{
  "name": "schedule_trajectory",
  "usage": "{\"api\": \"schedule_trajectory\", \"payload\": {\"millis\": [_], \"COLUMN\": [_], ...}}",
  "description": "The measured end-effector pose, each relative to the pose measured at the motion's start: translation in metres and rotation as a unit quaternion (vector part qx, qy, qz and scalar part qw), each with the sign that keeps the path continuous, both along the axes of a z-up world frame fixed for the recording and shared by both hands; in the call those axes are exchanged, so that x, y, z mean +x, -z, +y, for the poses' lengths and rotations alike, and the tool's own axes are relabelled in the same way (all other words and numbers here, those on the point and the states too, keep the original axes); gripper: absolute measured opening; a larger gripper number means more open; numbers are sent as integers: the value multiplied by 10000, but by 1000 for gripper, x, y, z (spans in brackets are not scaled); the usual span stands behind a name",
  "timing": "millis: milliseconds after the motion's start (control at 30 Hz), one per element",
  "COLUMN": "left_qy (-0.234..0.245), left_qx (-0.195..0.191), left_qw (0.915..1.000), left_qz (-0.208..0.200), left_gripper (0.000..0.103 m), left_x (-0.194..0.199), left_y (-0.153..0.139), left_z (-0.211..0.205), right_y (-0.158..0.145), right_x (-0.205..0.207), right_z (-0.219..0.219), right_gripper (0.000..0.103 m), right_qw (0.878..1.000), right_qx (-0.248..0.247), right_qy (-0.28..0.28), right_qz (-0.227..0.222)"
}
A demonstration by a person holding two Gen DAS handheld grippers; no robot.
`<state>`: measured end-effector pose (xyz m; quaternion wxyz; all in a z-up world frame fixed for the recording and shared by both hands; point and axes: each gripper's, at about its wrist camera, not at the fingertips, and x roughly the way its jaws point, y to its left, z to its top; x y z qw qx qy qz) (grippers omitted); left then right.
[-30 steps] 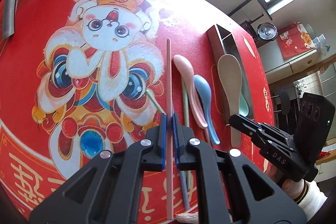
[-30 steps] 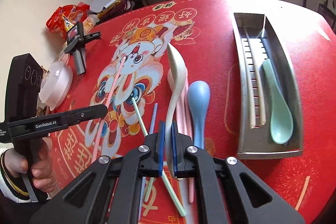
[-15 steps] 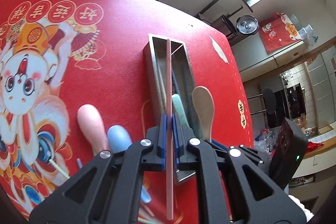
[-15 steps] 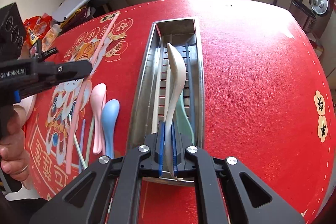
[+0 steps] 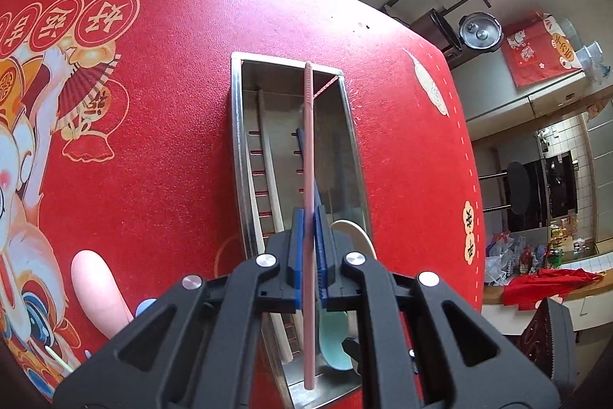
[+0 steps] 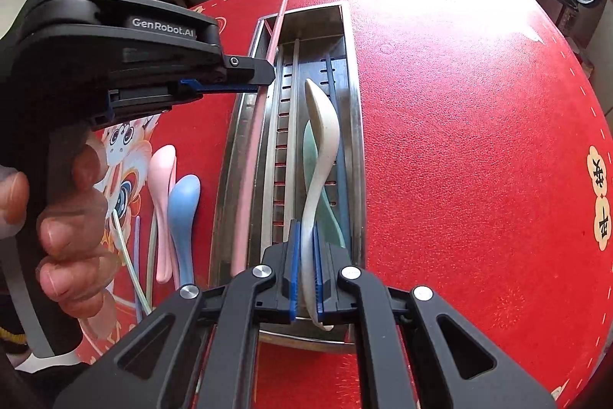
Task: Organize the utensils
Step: 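Lower both chopsticks into the steel tray and open both tools, then move both tools back over the utensil pile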
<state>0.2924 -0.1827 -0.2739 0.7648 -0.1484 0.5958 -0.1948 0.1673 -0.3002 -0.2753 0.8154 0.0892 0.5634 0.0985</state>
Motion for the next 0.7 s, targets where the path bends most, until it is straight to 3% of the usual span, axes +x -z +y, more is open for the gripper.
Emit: {"api": "schedule_trajectory", "payload": {"millis": [267, 333, 500, 633, 700], "left_qy": [193, 216, 196, 210, 227], "left_qx": [367, 387, 369, 419, 496], "left_qw": [9990, 9987, 9979, 9959, 9942], "left_qz": [-171, -268, -492, -775, -929], "left_gripper": [11, 19, 26, 47, 49], "left_x": [6, 6, 2, -10, -17], "left_y": [-3, -10, -30, -50, -59], "left_z": [-3, 2, 22, 44, 57], "right_y": [-4, -11, -26, -39, -42], "right_x": [2, -1, -9, -20, -26], "right_z": [-3, -1, 0, -1, 1], "right_gripper": [8, 8, 8, 8, 10], "right_qw": [9995, 9993, 9988, 9979, 9974], "right_qx": [-138, -186, -183, -113, -42], "right_qy": [256, 275, 320, 422, 474], "right_qz": [-87, -173, -336, -487, -541]}}
